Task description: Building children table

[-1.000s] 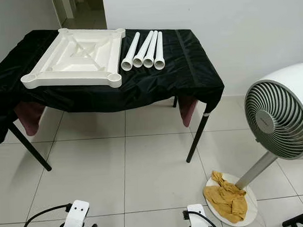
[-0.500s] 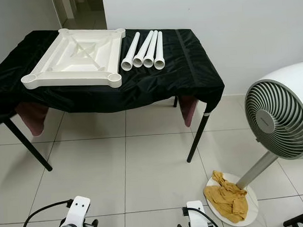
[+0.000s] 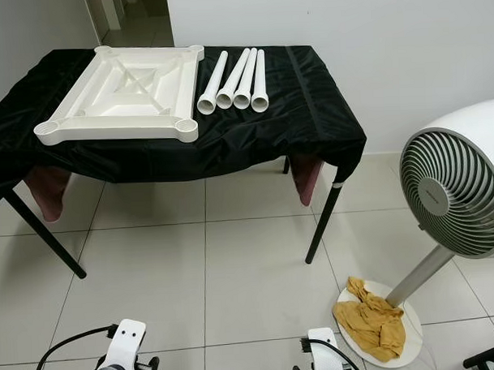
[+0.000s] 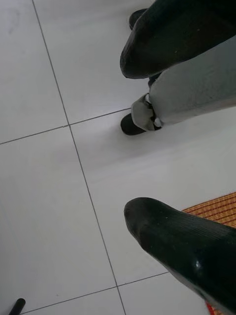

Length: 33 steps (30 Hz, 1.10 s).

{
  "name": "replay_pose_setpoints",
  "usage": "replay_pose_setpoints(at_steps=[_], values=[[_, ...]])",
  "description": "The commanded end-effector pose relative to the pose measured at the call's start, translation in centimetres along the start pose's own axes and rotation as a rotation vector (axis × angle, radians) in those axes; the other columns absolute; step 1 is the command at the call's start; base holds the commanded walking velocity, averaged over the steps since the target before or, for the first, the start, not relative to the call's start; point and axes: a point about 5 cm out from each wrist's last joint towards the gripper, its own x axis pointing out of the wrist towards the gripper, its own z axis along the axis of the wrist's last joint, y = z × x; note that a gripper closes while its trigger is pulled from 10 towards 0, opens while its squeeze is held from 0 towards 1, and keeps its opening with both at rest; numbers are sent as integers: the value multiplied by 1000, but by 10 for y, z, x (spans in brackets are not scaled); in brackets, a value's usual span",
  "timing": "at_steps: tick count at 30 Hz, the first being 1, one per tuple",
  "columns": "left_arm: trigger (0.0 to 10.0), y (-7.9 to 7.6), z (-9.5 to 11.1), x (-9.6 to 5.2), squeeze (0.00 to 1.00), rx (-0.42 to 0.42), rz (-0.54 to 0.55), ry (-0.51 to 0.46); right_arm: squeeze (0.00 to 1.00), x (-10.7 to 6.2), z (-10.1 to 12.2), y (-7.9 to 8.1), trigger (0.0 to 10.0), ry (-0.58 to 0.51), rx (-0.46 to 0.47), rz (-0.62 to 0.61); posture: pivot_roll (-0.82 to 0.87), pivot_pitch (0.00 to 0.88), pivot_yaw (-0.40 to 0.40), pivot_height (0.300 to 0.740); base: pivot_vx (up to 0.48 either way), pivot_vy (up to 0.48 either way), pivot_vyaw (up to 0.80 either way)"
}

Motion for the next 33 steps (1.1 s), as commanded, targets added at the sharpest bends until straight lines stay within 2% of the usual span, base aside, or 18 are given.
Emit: replay_pose_setpoints(at_steps=[1,9,10,12,13,15,16,18,19,22,25,26,29,30,31,33], values=[[10000,3,0,-1,0,-19,22,-13,0,-1,-3,1,10000,-3,24,-1,22,30,21,740,0,0,0],[10000,5,21,1,0,-37,24,-120,0,2,19,4,10000,-113,25,29,23,43,10,740,0,0,0],[10000,7,36,2,0,-48,23,-196,0,4,39,3,10000,-203,45,44,21,45,8,740,0,0,0],[10000,10,51,1,0,-68,22,-276,0,4,63,3,10000,-310,56,53,21,51,11,740,0,0,0],[10000,10,51,1,0,-68,22,-276,0,4,63,3,10000,-310,56,53,21,51,11,740,0,0,0],[10000,13,67,0,0,-77,14,-361,0,3,90,2,10000,-416,54,51,21,56,6,740,0,0,0],[10000,13,67,0,0,-77,14,-361,0,3,90,2,10000,-416,54,51,21,56,6,740,0,0,0],[10000,20,85,-4,0,-86,20,-458,0,1,115,2,10000,-518,65,52,24,59,2,740,0,0,0],[10000,20,85,-4,0,-86,20,-458,0,1,115,2,10000,-518,65,52,24,59,2,740,0,0,0],[10000,27,100,-7,0,-120,28,-522,0,-3,134,2,10000,-598,78,56,26,58,1,740,0,0,0],[10000,38,130,-19,0,-133,76,-674,0,-12,163,-3,10000,-724,80,23,27,62,-7,740,0,0,0],[10000,38,130,-19,0,-133,76,-674,0,-12,163,-3,10000,-724,80,23,27,62,-7,740,0,0,0],[10000,37,150,-30,0,-144,73,-774,0,-26,189,-4,10000,-865,69,34,25,66,-5,740,0,0,0],[10000,37,150,-30,0,-144,73,-774,0,-26,189,-4,10000,-865,69,34,25,66,-5,740,0,0,0],[10000,36,155,-34,0,-137,70,-802,0,-33,197,-5,10000,-923,52,33,21,66,1,740,0,0,0],[10000,36,155,-34,0,-137,70,-802,0,-33,197,-5,10000,-923,52,33,21,66,1,740,0,0,0]])
